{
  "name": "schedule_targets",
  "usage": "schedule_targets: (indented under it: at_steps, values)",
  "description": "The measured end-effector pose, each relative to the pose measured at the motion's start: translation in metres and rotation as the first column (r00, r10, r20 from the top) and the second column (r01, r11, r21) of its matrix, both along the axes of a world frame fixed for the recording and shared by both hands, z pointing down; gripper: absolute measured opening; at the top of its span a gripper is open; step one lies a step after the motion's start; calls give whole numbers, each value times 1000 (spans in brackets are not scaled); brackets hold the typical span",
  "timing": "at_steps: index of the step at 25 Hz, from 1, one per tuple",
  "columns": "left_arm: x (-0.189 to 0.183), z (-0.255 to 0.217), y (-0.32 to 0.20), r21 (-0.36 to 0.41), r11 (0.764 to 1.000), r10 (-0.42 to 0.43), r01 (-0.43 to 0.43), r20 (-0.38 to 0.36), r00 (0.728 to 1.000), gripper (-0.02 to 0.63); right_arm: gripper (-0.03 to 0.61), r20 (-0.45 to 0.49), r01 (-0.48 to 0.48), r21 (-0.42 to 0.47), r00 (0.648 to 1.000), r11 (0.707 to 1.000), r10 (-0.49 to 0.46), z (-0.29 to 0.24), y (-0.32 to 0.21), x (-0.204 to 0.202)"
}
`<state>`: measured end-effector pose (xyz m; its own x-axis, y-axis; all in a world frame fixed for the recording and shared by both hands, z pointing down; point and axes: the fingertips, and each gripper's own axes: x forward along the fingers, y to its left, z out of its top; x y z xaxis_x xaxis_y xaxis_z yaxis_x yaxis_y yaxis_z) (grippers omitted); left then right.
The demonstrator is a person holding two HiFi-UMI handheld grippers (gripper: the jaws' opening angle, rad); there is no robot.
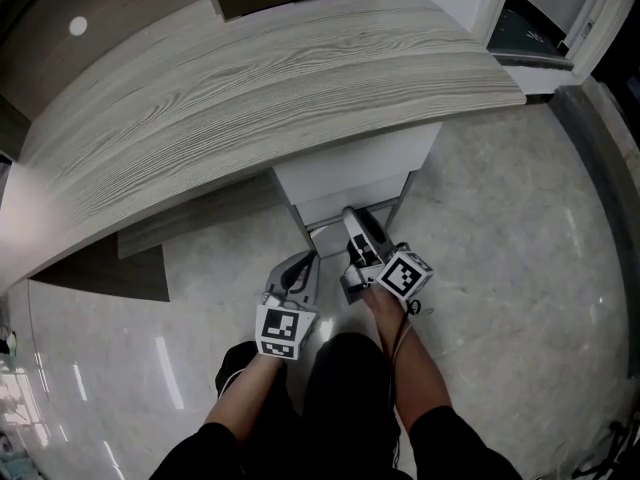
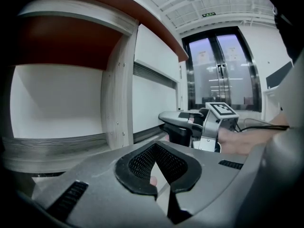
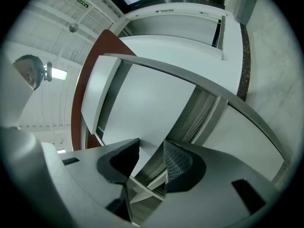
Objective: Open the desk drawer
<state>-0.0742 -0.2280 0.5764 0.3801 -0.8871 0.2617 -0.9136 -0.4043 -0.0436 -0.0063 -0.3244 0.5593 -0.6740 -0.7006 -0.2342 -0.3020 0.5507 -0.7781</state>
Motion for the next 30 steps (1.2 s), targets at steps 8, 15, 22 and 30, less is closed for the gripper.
schedule_targets:
  at_steps: [8, 15, 22, 30]
  values:
    - [-4, 1, 5, -2, 1000, -8, 8, 21, 1000, 3, 112, 23, 2, 22, 1000, 1000, -3, -5, 6, 3]
    - [0, 1, 10, -2, 1000, -6, 6, 25, 1000, 3, 84, 3, 9, 35, 1000, 999, -10, -9, 14, 6]
    - [-1, 3, 14, -2, 1000, -6, 6, 29, 1000, 3, 72, -17, -6, 48, 1000, 999, 7, -5, 26, 12]
    - [4, 1, 17, 6, 1000, 2, -2, 28, 1000, 3, 71, -45, -10, 54, 999, 998, 12, 3, 45, 23]
